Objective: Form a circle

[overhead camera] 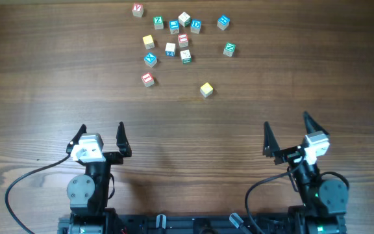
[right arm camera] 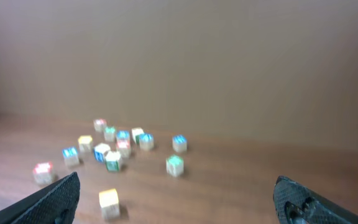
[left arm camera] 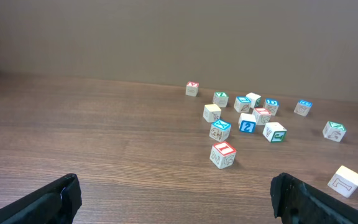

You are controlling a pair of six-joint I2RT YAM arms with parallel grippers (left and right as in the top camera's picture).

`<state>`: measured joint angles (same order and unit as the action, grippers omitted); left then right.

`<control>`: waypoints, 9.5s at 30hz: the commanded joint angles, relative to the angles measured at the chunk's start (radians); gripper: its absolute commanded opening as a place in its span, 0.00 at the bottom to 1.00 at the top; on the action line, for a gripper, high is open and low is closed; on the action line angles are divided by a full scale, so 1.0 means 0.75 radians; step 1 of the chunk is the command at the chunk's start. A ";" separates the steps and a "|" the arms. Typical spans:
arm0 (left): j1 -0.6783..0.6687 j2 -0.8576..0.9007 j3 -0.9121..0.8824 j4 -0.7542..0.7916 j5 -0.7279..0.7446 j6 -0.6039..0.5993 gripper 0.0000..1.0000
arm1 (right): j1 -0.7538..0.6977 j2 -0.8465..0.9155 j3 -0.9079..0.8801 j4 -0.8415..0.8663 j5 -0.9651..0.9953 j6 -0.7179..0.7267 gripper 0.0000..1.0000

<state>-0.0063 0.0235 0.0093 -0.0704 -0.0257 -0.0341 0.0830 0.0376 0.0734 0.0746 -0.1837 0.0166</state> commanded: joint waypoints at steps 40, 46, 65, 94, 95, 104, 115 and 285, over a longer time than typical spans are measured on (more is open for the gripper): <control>0.006 0.005 -0.005 -0.002 -0.003 0.021 1.00 | 0.022 2.807 2.981 -1.523 -0.370 -0.176 1.00; 0.006 0.005 -0.005 -0.002 -0.003 0.021 1.00 | 0.065 2.965 2.981 -1.436 -0.370 -0.195 1.00; 0.006 0.005 -0.005 -0.002 -0.003 0.021 1.00 | 0.269 3.018 2.769 -1.147 -0.042 -0.033 0.66; 0.006 0.005 -0.005 -0.002 -0.003 0.021 1.00 | 0.372 3.018 2.320 -1.387 0.005 -0.236 0.81; 0.006 0.005 -0.005 -0.002 -0.003 0.021 1.00 | 0.372 3.018 2.320 -1.377 0.005 -0.234 0.81; 0.006 0.005 -0.005 -0.002 -0.003 0.021 1.00 | 0.373 2.998 2.333 -1.285 -0.183 -0.302 0.82; 0.006 0.005 -0.005 -0.002 -0.003 0.021 1.00 | 0.490 2.997 2.325 -1.340 0.026 -0.308 0.82; 0.006 0.005 -0.005 -0.002 -0.003 0.021 1.00 | 0.781 2.713 1.766 -0.776 0.156 0.541 0.28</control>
<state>-0.0063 0.0319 0.0093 -0.0708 -0.0257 -0.0341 0.6636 2.0663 1.4067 -0.5079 -0.1070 0.4080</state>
